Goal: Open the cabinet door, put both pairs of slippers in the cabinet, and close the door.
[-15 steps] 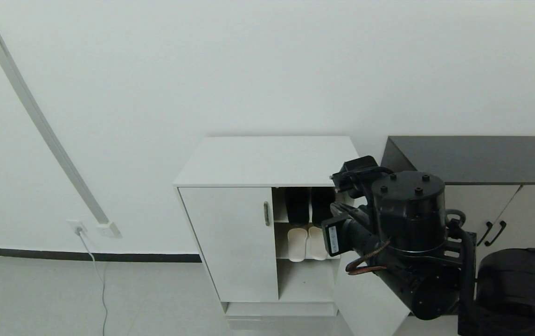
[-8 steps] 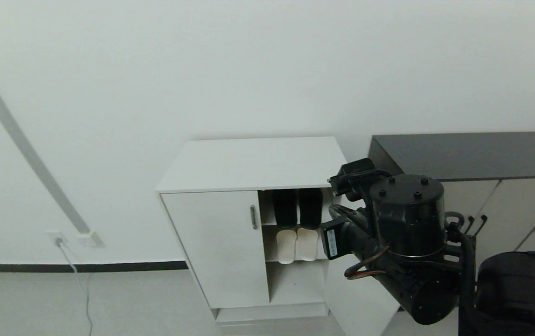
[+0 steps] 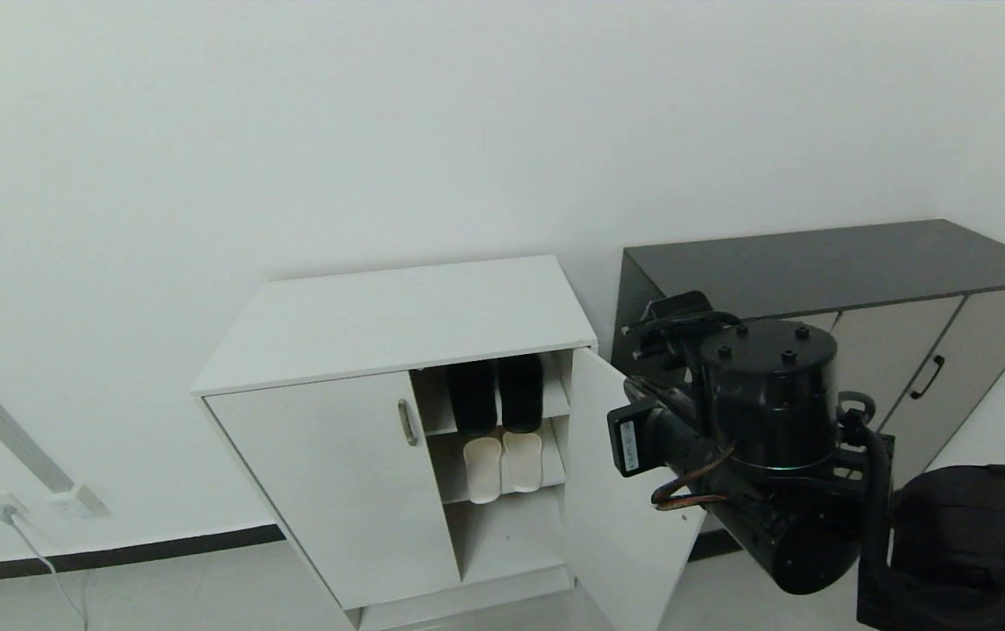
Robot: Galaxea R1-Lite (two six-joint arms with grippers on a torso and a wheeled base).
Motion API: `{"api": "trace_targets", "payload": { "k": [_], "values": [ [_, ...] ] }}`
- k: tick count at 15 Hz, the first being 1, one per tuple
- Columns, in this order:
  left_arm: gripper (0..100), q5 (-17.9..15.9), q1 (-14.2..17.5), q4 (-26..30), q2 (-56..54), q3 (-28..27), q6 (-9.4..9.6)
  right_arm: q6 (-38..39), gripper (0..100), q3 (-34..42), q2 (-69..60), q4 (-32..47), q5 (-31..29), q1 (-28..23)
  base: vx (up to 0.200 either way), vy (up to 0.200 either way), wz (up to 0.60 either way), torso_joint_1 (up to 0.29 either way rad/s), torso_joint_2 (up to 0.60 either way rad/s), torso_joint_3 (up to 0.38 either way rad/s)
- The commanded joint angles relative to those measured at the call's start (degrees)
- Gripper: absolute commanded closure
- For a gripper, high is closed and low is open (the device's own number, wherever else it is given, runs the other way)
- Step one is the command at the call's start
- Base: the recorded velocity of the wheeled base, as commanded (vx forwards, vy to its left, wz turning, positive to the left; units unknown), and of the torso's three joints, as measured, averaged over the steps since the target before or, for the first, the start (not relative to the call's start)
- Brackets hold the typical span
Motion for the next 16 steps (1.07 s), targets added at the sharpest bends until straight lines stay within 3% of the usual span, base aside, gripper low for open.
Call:
{"api": "trace_targets", "payload": {
  "k": [1,7,9,16],
  "values": [
    [100,-0.01,0.09,-0.01,0.07,0.01,-0.01,-0.05,100,0.07,0.16,0.02,-0.01,-0.08,0.000,0.000,0.00,0.000,0.00,0.000],
    [100,-0.01,0.09,-0.01,0.07,0.01,-0.01,-0.05,100,0.07,0.60,-0.07,0.08,-1.40,-0.167,0.000,0.00,0.003,0.00,0.004],
    [100,-0.01,0.09,-0.01,0.07,0.01,-0.01,-0.23,100,-0.54,2.09,-1.30,0.17,-3.42,0.000,0.000,0.00,0.000,0.00,0.000],
    [100,0.16,0.09,-0.01,0.07,0.01,-0.01,-1.72,100,-10.12,10.18,-0.51,10.89,-18.80,0.000,0.000,0.00,0.000,0.00,0.000]
  ]
}}
